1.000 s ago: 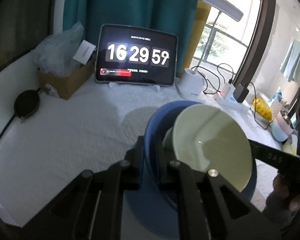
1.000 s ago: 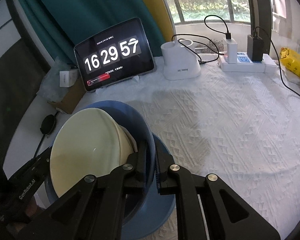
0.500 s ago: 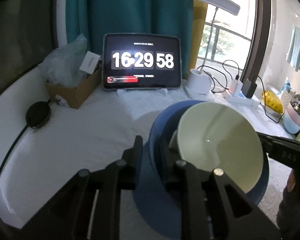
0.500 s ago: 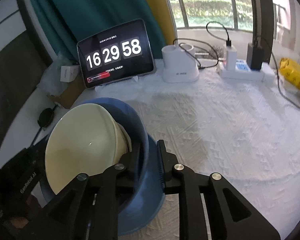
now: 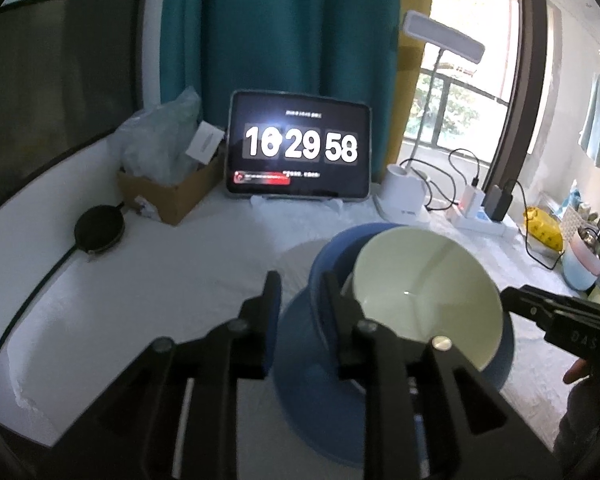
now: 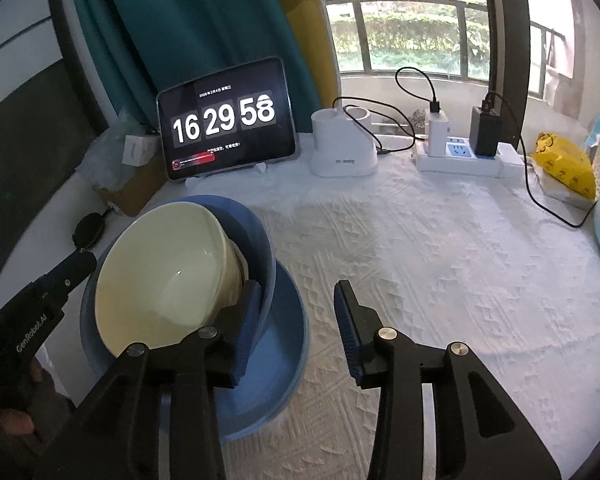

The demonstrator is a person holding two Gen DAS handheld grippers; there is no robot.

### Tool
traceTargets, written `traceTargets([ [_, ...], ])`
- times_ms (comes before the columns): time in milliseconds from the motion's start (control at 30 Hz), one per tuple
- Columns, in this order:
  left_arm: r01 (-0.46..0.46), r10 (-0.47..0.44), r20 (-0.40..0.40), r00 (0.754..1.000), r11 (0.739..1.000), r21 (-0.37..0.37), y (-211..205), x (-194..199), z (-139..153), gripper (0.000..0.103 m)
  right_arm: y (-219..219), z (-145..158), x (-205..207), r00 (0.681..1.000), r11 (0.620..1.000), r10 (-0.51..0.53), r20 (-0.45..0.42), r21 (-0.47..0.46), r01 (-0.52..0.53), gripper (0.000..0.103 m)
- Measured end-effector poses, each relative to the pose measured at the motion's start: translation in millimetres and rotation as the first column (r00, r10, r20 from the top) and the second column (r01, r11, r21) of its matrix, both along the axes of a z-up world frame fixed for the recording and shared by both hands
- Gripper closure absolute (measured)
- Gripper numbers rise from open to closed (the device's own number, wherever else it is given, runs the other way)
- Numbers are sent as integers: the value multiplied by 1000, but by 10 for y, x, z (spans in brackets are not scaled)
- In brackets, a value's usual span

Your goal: Organize plates and bowls

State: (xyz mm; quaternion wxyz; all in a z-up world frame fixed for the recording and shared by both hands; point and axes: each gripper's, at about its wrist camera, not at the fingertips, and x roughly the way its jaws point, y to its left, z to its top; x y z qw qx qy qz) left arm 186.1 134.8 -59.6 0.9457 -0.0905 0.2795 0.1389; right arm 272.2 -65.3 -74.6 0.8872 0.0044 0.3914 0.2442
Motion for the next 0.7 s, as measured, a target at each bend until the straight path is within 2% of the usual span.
traceTargets([
  [33,11,-11,17,1000,1000,7,-39,-38,27,67,-20,14,-25,1000,1000,-3,6,-4,3,62],
  [67,19,-19,31,999,1000,10,-72,-68,46,56,-41,28,-47,1000,1000,-7,11,-9,7,62],
  [100,21,-22,39,999,1000,10,-95,-88,68,52,-57,34,-62,1000,1000,-8,14,-12,8,62],
  [333,68,-70,68,995,997,23,-316,-211,175,43,-265,108,-217,999,999,-41,34,-15,41,62],
  [500,109,-110,89,990,994,19,-460,-315,251,27,-395,155,-323,996,997,-73,49,-11,74,62],
  [700,153,-156,117,981,988,33,-616,-451,348,16,-545,235,-492,991,994,-107,78,-9,109,62],
])
